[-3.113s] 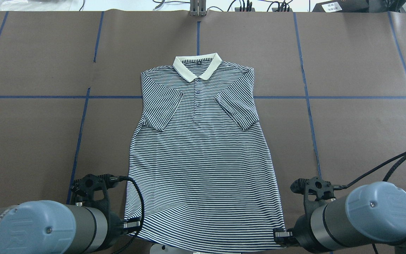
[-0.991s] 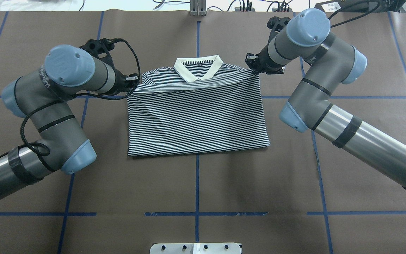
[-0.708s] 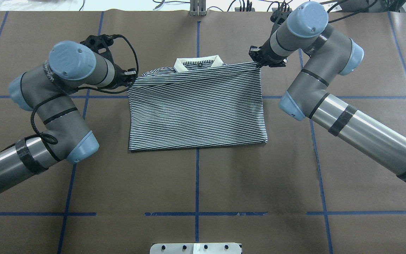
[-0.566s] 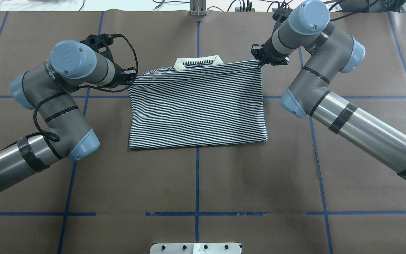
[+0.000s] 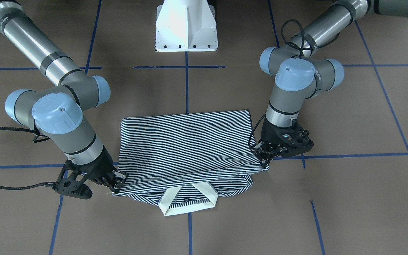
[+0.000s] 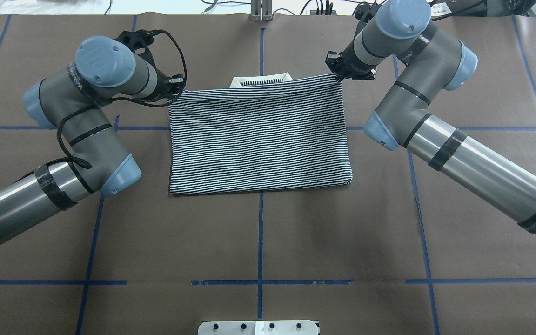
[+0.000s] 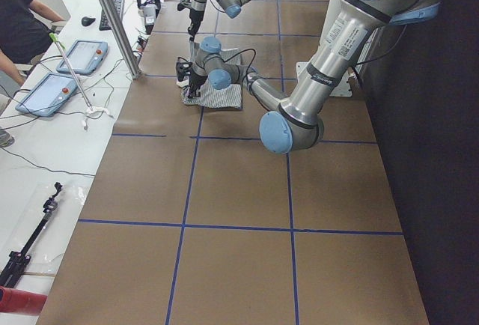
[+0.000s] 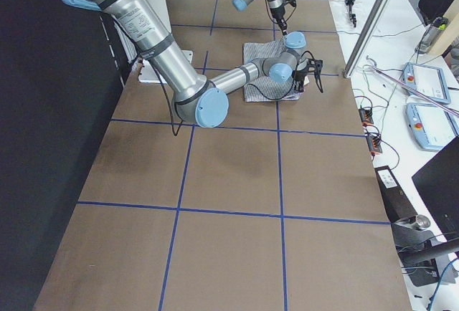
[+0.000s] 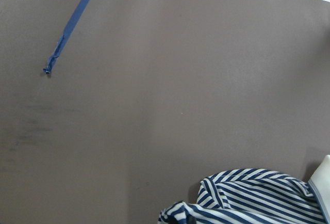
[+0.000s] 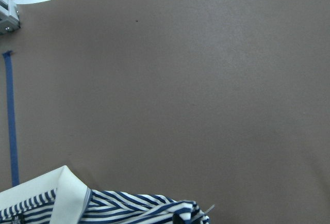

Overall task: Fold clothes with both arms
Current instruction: 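Lay the hem down near the collar and open both grippers, then move the right gripper to the side edge of the folded shirt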

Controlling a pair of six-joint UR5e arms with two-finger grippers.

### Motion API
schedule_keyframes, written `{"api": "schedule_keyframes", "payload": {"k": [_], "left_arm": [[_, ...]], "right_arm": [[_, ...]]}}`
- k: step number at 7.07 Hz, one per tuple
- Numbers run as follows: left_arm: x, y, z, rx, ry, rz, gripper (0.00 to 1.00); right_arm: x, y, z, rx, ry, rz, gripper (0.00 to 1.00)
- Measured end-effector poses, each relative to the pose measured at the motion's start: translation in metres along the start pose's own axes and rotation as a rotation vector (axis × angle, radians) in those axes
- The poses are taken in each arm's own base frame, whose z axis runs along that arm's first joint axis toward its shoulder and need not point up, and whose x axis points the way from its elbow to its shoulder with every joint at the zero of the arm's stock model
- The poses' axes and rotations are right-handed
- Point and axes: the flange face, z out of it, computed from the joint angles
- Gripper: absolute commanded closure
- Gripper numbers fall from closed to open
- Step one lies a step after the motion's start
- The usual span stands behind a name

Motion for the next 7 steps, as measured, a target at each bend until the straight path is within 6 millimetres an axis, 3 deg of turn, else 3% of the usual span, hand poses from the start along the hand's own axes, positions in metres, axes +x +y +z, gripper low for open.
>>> {"api": "schedule_keyframes", "payload": {"k": [1,2,3,7], "left_arm": [[0.006,-0.001,-0.002,0.001,0.007,-0.001,0.76],[0.009,-0.001,-0.003,0.001,0.011,-0.003,0.29],[0.011,-0.001,-0.003,0.002,0.012,-0.004,0.00],[0.011,-0.001,-0.005,0.000,0.007,-0.003,0.00]], "right_arm": [[-0.004,0.003,-0.001,-0.002,-0.005,-0.005,0.94],[-0.006,0.005,0.000,-0.005,-0.008,-0.009,0.01],[-0.007,0.007,0.001,-0.007,-0.008,-0.014,0.00],[-0.001,0.020,-0.002,-0.037,-0.022,-0.040,0.00]]}}
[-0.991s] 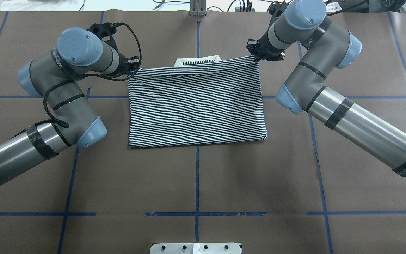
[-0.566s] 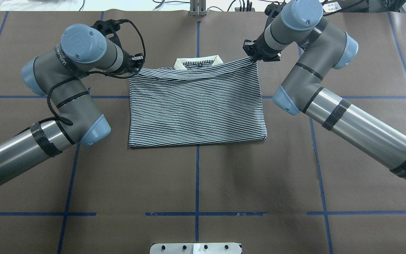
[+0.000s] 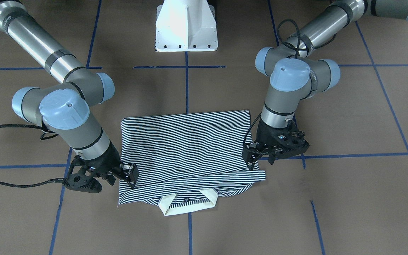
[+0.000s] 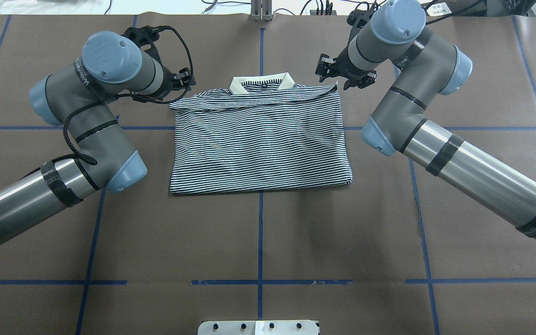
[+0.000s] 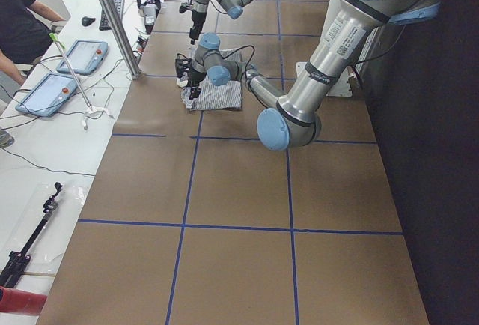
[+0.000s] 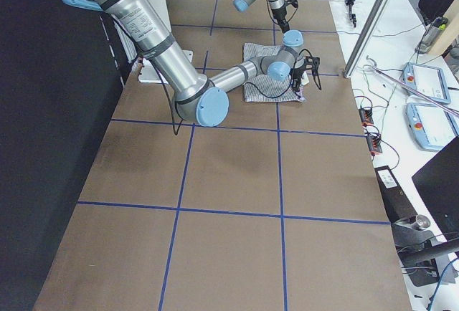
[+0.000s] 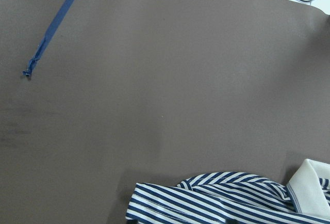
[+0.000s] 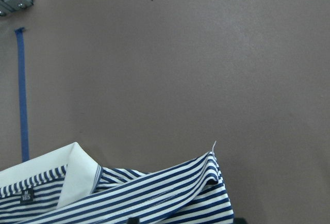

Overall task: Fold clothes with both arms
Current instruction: 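Move the right gripper to the side edge of the folded shirt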

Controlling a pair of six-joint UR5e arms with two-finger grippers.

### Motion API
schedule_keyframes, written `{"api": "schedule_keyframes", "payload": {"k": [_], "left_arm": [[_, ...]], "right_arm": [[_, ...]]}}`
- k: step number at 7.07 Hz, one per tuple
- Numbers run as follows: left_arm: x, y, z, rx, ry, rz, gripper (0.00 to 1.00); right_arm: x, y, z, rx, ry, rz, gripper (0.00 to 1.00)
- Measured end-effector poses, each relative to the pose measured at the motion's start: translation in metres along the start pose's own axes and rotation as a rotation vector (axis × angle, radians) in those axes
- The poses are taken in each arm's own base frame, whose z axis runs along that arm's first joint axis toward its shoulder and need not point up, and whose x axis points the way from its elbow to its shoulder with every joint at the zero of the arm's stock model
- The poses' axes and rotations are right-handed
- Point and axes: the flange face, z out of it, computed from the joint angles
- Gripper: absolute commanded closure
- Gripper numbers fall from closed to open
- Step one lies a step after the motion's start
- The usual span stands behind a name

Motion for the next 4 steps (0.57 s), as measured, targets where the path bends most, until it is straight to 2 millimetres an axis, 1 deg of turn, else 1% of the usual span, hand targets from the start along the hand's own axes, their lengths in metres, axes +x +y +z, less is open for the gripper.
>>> {"api": "schedule_keyframes", "payload": {"k": [1,2,3,4], "left_arm": [[0.002,0.001,-0.008,0.002,0.013,0.002,0.00],[-0.002,0.004,-0.016,0.004,0.025,0.004,0.00],[-0.010,0.008,-0.024,0.004,0.035,0.005,0.00],[-0.010,0.012,-0.035,0.006,0.054,0.003,0.00]], "right_arm": [[0.009,0.018,-0.007,-0.016,-0.015,-0.011,0.00],[0.018,0.050,-0.013,-0.035,-0.025,-0.027,0.00],[0.029,0.088,-0.019,-0.049,-0.014,-0.043,0.00],[0.040,0.122,-0.022,-0.057,0.009,-0.061,0.00]]}}
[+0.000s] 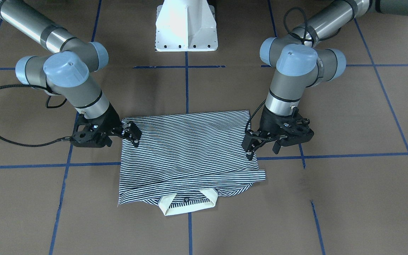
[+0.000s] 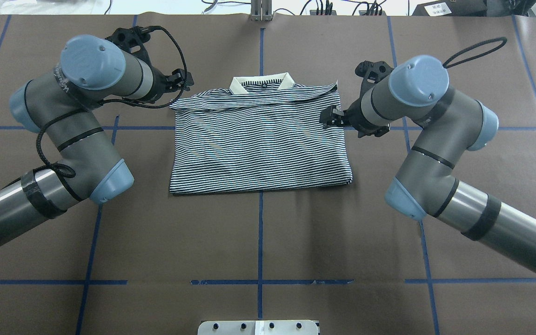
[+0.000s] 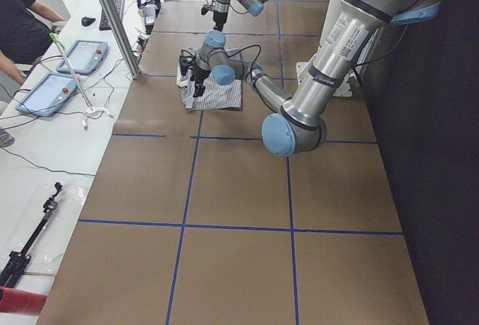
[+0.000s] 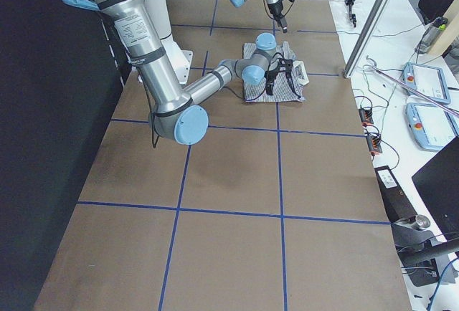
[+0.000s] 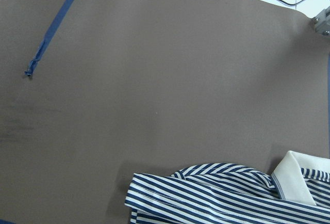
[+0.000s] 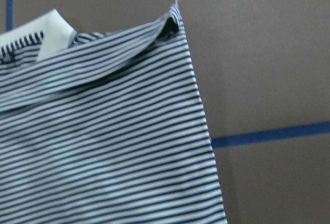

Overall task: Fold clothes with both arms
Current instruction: 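Move the right gripper to the side edge of the folded shirt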

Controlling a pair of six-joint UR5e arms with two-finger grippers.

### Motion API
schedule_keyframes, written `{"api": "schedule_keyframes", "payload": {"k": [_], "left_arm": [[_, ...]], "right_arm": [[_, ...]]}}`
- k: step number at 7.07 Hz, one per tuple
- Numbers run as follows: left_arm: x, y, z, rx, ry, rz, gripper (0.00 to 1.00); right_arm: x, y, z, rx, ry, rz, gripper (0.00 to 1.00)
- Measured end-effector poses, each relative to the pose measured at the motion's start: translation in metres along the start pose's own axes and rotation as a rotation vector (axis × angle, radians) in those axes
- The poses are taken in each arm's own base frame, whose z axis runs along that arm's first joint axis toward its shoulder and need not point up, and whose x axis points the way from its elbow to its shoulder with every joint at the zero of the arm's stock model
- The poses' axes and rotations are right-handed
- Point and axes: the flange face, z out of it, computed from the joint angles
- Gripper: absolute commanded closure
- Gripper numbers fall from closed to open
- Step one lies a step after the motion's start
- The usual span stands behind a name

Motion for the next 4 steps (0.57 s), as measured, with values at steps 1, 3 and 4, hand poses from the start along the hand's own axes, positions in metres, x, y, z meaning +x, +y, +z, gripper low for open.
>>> {"api": "schedule_keyframes", "payload": {"k": [1,3,4], "left_arm": [[0.004,0.006,-0.009,-0.002,0.019,-0.011,0.00],[0.009,0.017,-0.016,-0.009,0.037,-0.024,0.00],[0.008,0.020,-0.016,-0.012,0.037,-0.024,0.00]], "right_arm": [[0.007,0.025,0.005,-0.009,0.025,-0.014,0.00],[0.011,0.060,0.025,-0.047,0.057,-0.042,0.00],[0.010,0.073,0.032,-0.065,0.068,-0.052,0.01]]}}
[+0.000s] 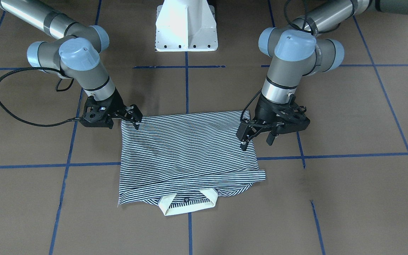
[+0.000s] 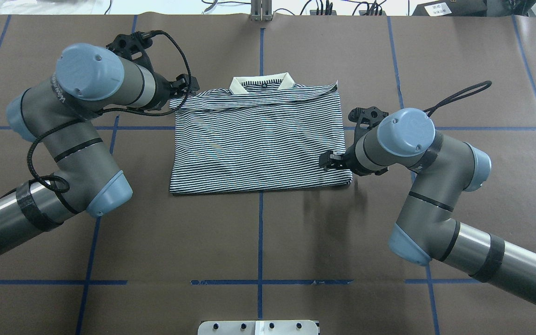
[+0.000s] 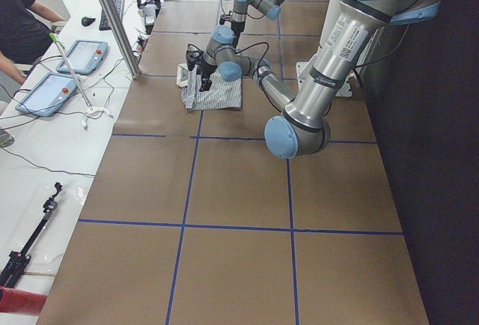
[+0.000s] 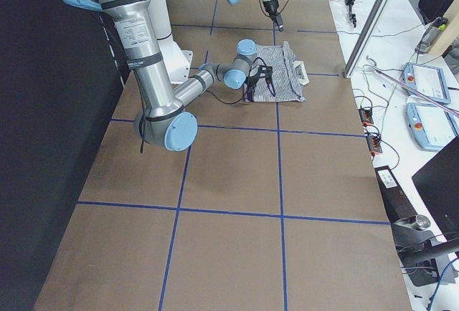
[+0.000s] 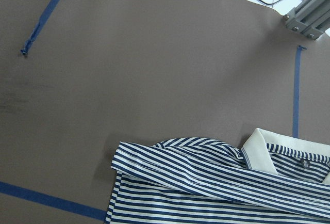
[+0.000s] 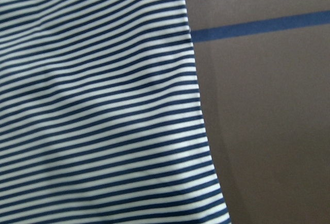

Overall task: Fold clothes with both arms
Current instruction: 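Move the right gripper to the side edge of the folded shirt, then grasp the side edge with the right gripper and drag the shirt toward it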

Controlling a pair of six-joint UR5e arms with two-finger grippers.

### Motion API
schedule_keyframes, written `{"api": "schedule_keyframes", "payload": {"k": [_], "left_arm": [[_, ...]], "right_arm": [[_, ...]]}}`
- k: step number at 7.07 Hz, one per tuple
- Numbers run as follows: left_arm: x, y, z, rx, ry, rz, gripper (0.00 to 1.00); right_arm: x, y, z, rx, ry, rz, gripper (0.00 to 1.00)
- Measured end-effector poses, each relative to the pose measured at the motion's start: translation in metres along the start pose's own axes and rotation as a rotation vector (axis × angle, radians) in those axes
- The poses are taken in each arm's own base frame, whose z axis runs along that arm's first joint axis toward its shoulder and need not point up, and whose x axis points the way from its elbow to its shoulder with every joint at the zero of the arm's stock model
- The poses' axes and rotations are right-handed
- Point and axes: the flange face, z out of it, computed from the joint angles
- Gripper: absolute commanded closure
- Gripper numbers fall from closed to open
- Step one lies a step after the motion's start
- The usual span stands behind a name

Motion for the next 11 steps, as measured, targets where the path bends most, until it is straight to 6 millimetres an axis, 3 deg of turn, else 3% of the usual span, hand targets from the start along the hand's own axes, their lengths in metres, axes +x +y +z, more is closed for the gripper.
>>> {"api": "schedule_keyframes", "payload": {"k": [1,2,4,5,6,7,11], "left_arm": [[0.000,0.002,0.000,-0.003,0.002,0.000,0.00],[0.000,0.003,0.000,-0.005,0.002,0.001,0.00],[0.001,0.004,0.000,-0.008,0.002,0.001,0.00],[0.001,0.005,0.001,-0.010,0.002,0.002,0.00],[0.001,0.006,0.001,-0.012,0.002,0.003,0.00],[0.001,0.007,0.002,-0.014,0.002,0.004,0.00],[0.002,0.009,0.005,-0.017,0.004,0.006,0.00]], "right_arm": [[-0.001,0.005,0.003,-0.010,0.007,-0.004,0.09],[-0.001,0.007,0.003,-0.017,0.012,-0.004,0.28],[0.000,0.008,0.005,-0.026,0.031,0.001,0.34],[0.003,0.008,0.008,-0.030,0.041,0.001,0.48],[0.006,0.009,0.011,-0.034,0.048,-0.002,0.96],[0.008,0.008,0.011,-0.035,0.051,-0.004,1.00],[0.006,0.004,0.005,-0.041,0.069,0.003,1.00]]}}
